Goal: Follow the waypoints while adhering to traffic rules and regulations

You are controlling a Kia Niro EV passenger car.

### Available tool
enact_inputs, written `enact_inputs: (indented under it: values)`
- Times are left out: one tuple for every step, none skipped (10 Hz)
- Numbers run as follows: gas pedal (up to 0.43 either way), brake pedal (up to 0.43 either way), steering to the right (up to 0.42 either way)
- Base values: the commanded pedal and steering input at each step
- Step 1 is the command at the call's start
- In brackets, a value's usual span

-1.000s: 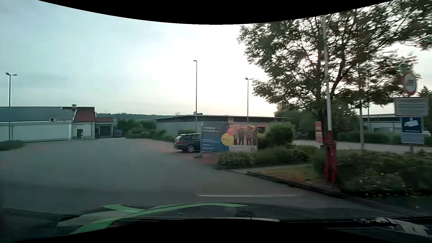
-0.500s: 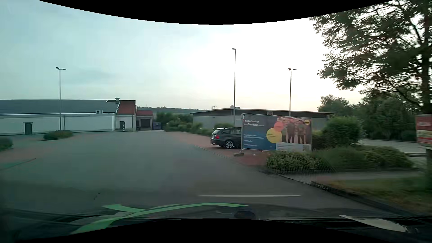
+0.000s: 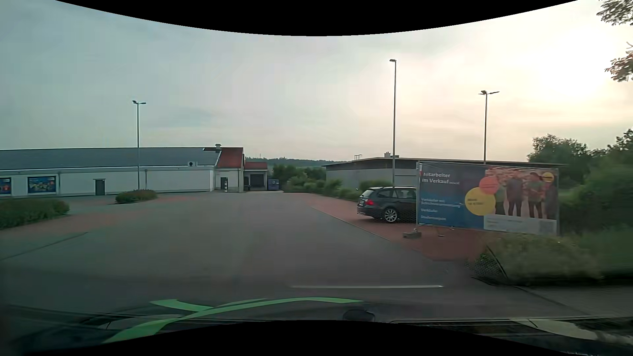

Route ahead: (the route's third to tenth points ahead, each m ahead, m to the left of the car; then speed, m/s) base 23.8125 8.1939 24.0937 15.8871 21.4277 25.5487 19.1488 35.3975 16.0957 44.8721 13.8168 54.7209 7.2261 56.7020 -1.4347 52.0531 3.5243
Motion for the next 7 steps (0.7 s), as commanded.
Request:
enact_inputs:
  values:
    - [0.0,0.079,-0.254]
    - [0.0,0.079,-0.217]
    - [0.0,0.079,-0.194]
    - [0.0,0.079,-0.163]
    - [0.0,0.079,-0.138]
    - [0.0,0.079,-0.114]
    - [0.0,0.079,-0.097]
